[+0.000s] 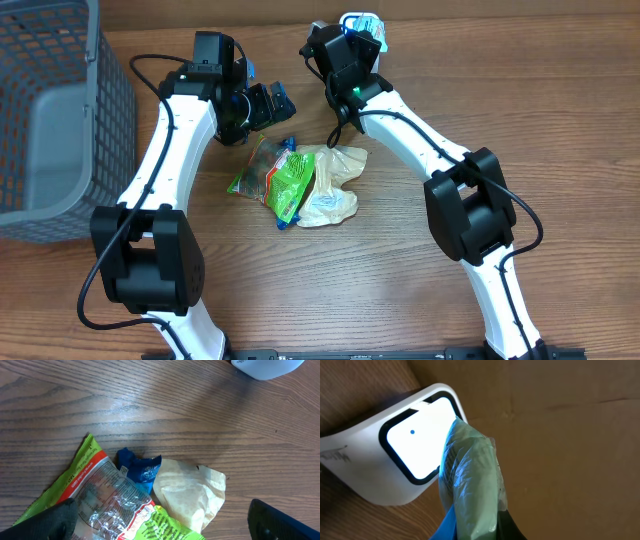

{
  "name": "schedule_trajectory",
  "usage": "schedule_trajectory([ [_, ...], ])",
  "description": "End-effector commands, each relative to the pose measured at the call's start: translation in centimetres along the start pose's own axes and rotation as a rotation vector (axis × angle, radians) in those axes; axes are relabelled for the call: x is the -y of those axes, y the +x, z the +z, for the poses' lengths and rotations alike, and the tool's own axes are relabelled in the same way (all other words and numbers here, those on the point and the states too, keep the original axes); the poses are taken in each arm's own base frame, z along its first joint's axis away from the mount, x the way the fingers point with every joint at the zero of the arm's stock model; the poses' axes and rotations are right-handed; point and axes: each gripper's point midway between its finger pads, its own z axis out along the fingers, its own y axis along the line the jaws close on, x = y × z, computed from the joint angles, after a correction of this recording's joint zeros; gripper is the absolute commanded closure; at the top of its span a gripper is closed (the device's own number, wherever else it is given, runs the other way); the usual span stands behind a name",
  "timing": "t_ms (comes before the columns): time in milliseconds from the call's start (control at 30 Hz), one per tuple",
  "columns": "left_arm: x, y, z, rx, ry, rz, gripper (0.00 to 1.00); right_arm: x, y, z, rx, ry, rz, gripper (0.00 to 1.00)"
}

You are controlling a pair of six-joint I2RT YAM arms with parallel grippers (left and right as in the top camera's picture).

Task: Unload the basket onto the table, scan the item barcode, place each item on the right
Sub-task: 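Hold the wipes pack barcode against the scanner window, right gripper, then move the wipes pack to the right side and release it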

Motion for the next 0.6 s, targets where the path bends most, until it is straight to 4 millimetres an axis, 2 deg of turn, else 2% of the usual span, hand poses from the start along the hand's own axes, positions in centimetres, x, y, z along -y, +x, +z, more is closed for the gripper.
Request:
schedule_trajectory([
  [0,0.3,-0.6,-1.1,0.032,0.001,0.021,0.0,0.4,0.5,-0.2,-0.024,0.005,-0.002,0.96],
  [100,0.3,-0.6,-1.1,0.032,0.001,0.021,0.0,0.2,0.7,-0.8,-0.019,-0.038,0.016,0.96],
  [167,0.3,-0.6,-1.1,0.032,0.001,0.021,0.01,0.5,0.3,-1.7,0.02,-0.092,0.105,0.96],
  [267,0.3,-0.6,-1.1,0.032,0.001,0.021,0.0,2.1,0.0,-3.4,0.079,-0.183,0.239,0.96],
  [400,0.3,-0.6,-1.1,0.032,0.001,0.021,0.0,7.0,1.3,-5.8,0.11,-0.218,0.446,0.96],
  [433,0.3,-0.6,-1.1,0.032,0.001,0.021,0.0,8.8,2.2,-6.6,0.102,-0.209,0.516,0.96],
  [567,0.3,-0.6,-1.1,0.032,0.001,0.021,0.0,13.5,5.8,-9.8,0.061,-0.212,0.731,0.96],
])
